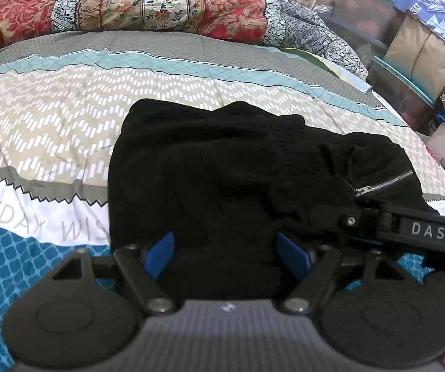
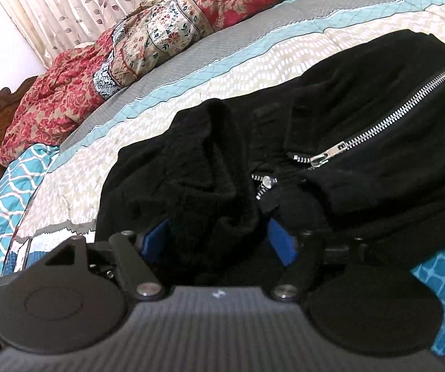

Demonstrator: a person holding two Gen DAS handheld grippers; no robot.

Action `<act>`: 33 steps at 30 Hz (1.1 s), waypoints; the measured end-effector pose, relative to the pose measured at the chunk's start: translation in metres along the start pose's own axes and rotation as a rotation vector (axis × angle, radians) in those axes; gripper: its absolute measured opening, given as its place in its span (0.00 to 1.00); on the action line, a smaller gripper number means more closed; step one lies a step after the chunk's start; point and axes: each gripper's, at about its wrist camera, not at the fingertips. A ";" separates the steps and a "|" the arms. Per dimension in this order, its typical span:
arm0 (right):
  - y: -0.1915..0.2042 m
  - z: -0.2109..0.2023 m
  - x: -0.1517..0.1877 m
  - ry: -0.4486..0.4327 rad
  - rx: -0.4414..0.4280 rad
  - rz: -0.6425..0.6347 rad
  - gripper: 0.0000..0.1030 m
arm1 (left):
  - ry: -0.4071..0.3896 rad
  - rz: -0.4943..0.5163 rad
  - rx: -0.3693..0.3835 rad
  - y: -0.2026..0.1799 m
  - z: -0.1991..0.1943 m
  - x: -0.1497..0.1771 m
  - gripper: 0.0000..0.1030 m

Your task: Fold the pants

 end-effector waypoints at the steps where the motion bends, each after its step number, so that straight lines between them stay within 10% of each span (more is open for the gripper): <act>1: 0.000 0.000 0.000 0.000 0.000 0.000 0.72 | -0.001 0.001 0.000 0.000 0.000 0.000 0.74; 16: 0.000 -0.005 -0.003 -0.001 0.004 -0.012 0.72 | -0.010 0.014 -0.005 -0.003 0.001 0.003 0.75; 27: 0.031 -0.031 -0.007 -0.162 0.016 -0.141 0.65 | -0.028 0.029 0.001 -0.003 0.002 0.007 0.76; 33: 0.030 0.001 -0.007 -0.044 0.092 -0.163 0.58 | -0.036 0.036 0.009 -0.002 0.001 0.009 0.76</act>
Point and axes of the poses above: each gripper's, at about its wrist camera, not at the fingertips, and z roughly the way its jaws point, y to its left, x to its underside, and after that the axes turned 10 degrees about y, right-handed
